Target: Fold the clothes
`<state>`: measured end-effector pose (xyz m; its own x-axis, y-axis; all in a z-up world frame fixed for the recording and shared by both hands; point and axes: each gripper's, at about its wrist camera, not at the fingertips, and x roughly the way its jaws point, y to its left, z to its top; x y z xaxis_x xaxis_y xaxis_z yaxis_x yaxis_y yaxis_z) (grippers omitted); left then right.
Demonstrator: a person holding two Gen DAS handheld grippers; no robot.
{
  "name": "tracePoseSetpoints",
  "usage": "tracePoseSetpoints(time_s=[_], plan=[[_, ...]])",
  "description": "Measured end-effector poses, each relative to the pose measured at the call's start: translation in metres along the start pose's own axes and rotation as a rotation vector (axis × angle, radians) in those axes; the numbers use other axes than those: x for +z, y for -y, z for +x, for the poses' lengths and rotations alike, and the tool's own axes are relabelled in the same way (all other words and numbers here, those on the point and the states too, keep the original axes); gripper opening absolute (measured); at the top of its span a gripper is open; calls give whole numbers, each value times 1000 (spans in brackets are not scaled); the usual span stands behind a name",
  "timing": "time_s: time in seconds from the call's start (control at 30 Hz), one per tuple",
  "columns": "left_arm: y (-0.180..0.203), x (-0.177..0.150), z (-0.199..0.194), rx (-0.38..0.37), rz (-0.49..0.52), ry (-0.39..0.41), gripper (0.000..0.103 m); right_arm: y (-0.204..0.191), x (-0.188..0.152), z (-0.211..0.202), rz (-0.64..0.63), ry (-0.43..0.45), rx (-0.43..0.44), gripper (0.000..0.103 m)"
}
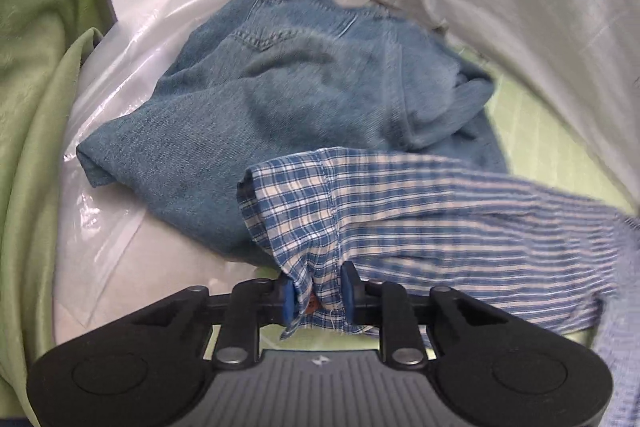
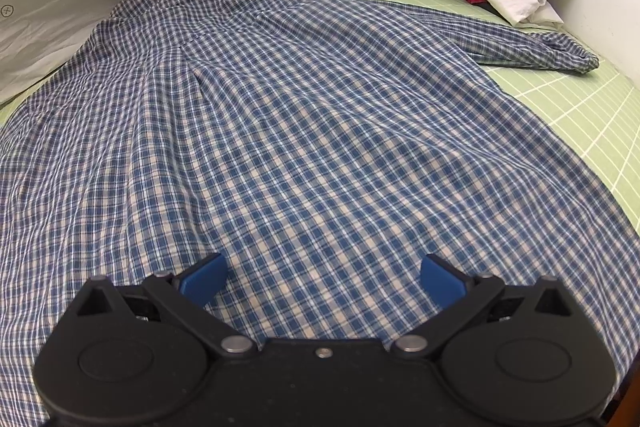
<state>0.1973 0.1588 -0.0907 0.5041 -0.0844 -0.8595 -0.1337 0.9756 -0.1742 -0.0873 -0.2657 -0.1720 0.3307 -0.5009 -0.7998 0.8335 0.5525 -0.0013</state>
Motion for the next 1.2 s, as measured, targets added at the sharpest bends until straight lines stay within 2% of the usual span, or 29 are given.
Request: tracePoseSetpoints(time_s=[0.1,0.27,0.43,0.5,0.53,0.57,0.63,0.73,0.87,0.97,1.07,1.2], plan=[[16,-5,-23,-67,41,35,24,2,3,1,-21,-8,17,103],[71,-21,-55,-175,163,55,23,5,10,3,-63,-46,55,103],[152,-57,-80,-391,293,24,23,11,8,1,-121,-55,110,103],[185,-76,-91,-486,358,6,27,16,7,-1,-122,-52,129,103],[200,-86,-96,-520,385,1,41,18,7,-2,-115,-51,138,103],[212,-95,-99,-536,412,-3,70,21,8,-2,-108,-51,147,103],[230,-109,-102,-521,462,-4,93,26,10,-2,-97,-53,165,103],[237,-120,-96,-409,495,-16,93,33,13,-2,-91,-58,183,103],[224,-121,-72,-204,437,-99,94,33,20,-4,-103,-53,195,103],[207,-121,-59,-92,415,-145,94,19,30,-11,-165,-26,208,103],[190,-119,-48,-37,394,-181,94,-6,43,-23,-234,24,220,103],[181,-117,-41,-36,387,-200,94,-47,60,-33,-296,35,267,103]])
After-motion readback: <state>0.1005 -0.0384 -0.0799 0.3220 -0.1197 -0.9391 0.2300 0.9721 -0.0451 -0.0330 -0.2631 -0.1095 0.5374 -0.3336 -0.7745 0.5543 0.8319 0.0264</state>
